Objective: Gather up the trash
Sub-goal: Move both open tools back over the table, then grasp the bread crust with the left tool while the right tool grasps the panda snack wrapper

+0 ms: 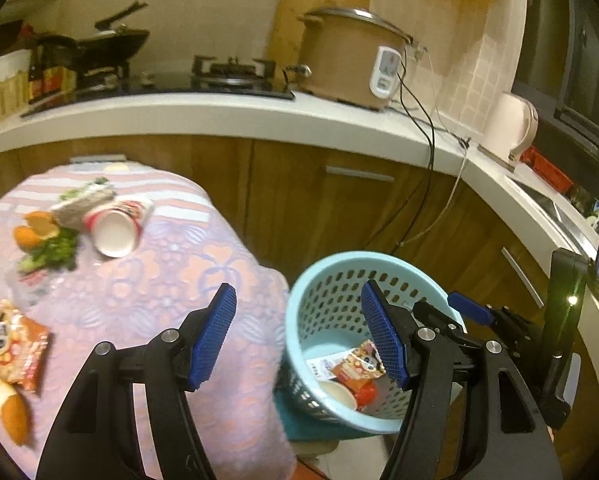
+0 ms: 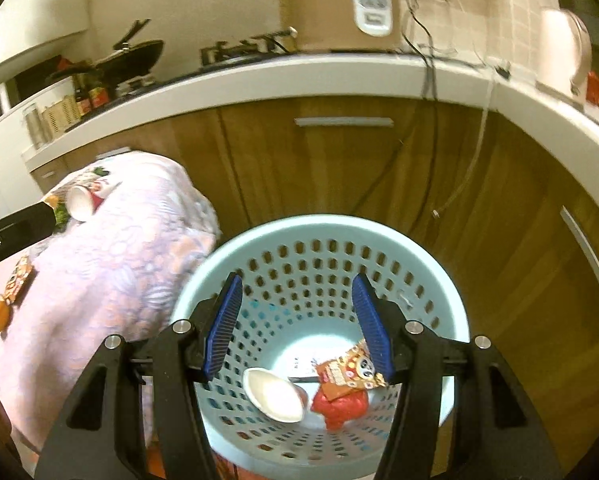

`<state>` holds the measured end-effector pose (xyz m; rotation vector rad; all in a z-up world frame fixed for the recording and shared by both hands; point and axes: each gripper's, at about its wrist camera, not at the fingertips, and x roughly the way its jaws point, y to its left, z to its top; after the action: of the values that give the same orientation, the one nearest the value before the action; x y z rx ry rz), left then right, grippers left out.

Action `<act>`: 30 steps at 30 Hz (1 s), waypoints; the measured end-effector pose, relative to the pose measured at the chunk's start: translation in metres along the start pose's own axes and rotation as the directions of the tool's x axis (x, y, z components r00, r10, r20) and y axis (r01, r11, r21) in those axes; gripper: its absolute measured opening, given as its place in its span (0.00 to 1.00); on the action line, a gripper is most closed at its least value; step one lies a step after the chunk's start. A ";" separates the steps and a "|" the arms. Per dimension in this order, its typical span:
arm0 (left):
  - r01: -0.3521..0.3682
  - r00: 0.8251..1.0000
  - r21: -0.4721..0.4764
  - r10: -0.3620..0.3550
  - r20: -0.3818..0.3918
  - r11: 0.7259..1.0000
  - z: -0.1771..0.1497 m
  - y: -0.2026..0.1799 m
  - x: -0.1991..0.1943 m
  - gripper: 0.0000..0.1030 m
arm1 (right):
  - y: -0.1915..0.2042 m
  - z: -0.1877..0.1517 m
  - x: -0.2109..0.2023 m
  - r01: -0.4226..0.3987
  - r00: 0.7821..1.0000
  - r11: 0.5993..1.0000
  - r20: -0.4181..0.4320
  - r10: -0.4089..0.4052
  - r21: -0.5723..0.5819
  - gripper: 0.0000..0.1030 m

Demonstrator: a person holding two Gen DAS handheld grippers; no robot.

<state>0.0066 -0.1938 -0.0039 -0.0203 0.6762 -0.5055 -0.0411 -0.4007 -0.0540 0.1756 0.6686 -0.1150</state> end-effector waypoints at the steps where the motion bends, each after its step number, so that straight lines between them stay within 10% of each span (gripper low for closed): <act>1: -0.004 1.000 -0.003 0.004 0.008 1.000 0.000 0.003 -0.004 0.62 | 0.004 0.000 -0.003 -0.007 1.000 1.000 0.009 0.007 -0.008 0.52; 11: -0.145 0.976 -0.124 0.163 0.144 0.982 -0.008 0.077 -0.092 0.62 | 0.109 0.012 -0.028 -0.130 0.982 0.972 0.106 0.153 -0.197 0.52; 22: -0.340 0.899 -0.367 0.413 0.143 0.866 -0.045 0.203 -0.175 0.62 | 0.210 0.003 0.007 -0.344 0.934 0.902 0.003 0.357 -0.262 0.32; 30: -0.269 0.945 -0.439 0.322 0.048 0.857 -0.071 0.238 -0.153 0.62 | 0.249 -0.013 0.037 -0.361 0.932 0.890 -0.074 0.355 -0.279 0.32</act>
<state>-0.0330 0.0957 -0.0113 -0.3544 0.6463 -0.0477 0.0196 -0.1560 -0.0562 0.0160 0.6556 0.3411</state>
